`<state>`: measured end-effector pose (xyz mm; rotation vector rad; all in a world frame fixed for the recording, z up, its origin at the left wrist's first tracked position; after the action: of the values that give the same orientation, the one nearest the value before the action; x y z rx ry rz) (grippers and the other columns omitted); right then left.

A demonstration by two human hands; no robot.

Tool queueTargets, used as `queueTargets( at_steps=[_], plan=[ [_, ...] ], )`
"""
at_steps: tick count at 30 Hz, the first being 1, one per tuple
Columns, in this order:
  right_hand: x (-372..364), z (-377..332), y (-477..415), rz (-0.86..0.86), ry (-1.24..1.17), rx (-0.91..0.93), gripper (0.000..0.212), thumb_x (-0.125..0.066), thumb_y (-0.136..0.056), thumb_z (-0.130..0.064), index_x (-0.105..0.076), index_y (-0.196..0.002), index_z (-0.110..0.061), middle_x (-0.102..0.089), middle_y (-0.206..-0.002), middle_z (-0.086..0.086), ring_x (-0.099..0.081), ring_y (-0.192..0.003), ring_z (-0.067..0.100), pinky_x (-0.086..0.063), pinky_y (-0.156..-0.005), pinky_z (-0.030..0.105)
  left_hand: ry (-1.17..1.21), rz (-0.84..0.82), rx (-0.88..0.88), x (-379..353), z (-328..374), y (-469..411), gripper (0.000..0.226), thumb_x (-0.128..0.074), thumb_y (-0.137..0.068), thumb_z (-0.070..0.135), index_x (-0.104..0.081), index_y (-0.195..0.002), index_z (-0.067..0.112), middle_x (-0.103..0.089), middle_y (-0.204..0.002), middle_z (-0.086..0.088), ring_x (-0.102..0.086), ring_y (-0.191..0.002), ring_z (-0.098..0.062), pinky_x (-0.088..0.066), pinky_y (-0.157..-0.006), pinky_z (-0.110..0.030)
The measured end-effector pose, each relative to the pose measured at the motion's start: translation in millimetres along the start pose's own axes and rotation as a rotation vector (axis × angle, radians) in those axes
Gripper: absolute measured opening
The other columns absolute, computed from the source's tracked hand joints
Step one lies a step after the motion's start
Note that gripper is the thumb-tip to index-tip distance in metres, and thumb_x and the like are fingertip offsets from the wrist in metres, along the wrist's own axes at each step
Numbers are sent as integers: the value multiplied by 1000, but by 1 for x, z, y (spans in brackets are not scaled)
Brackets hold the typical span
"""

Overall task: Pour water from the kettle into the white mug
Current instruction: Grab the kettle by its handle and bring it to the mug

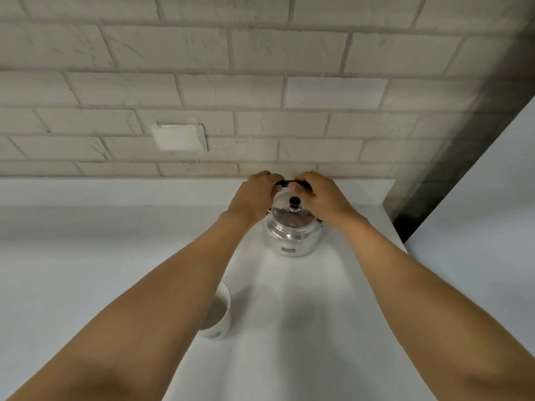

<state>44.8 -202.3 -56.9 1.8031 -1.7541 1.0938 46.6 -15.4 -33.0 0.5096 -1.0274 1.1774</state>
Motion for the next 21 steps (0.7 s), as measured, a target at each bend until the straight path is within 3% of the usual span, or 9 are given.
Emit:
queueTargets(
  at_steps=[4, 7, 8, 10, 14, 17, 21],
  plan=[
    [15, -26, 25, 92, -8, -9, 29, -58, -96, -51, -71, -101, -26, -68, -90, -14, -62, -84, 4, -44, -70, 23, 17, 130, 15, 13, 23, 39, 35, -54, -106, 30, -62, -139, 23, -63, -132, -2, -63, -116, -27, -55, -80, -41],
    [24, -44, 46, 130, 12, -40, 30, -56, -94, -56, -70, -99, -30, -68, -88, -20, -62, -83, -4, -42, -67, 19, -53, 264, -66, 14, 42, 87, 36, -65, -96, 31, -64, -131, 24, -61, -130, 0, -58, -116, -25, -47, -65, -34],
    [27, -49, 54, 146, 28, -47, 31, -55, -93, -57, -70, -99, -30, -68, -87, -21, -62, -83, -5, -42, -67, 18, -72, 249, -97, 11, 48, 102, 35, -66, -94, 31, -65, -128, 24, -62, -128, -1, -59, -114, -27, -48, -67, -35],
    [33, -58, 71, 178, 62, -41, 34, -54, -93, -59, -70, -97, -30, -68, -85, -20, -61, -82, -6, -42, -67, 17, -98, 139, -123, 1, 55, 130, 40, -65, -94, 34, -63, -133, 23, -58, -138, -1, -57, -120, -31, -53, -84, -41],
    [42, -77, 106, 198, 82, 5, 35, -56, -94, -58, -73, -100, -28, -67, -82, -21, -61, -82, -9, -41, -67, 9, -119, 32, -94, -17, 65, 168, 67, -56, -100, 45, -37, -159, 18, -35, -166, -2, -40, -146, -33, -44, -110, -46],
    [45, -92, 133, 173, 72, 22, 34, -58, -96, -56, -74, -103, -27, -66, -83, -24, -61, -82, -12, -39, -67, 3, -96, 25, -65, -23, 70, 192, 74, -48, -103, 52, -27, -163, 15, -28, -170, -3, -31, -152, -33, -40, -115, -47],
    [46, -110, 161, 132, 96, 50, 33, -59, -98, -51, -75, -104, -23, -66, -82, -19, -61, -78, -8, -39, -67, 7, -113, 36, -18, -25, 73, 214, 78, -47, -102, 58, -23, -164, 18, -25, -171, -3, -34, -148, -34, -45, -108, -47]
  ],
)
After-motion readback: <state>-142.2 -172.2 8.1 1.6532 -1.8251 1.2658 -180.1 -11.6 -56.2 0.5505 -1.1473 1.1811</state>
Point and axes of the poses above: each hand's wrist, its own y-axis away from the middle knuckle, its own x-axis out of the back of the hand, z = x × y, the point moved 1 cm from there along -y, towards the middle knuckle
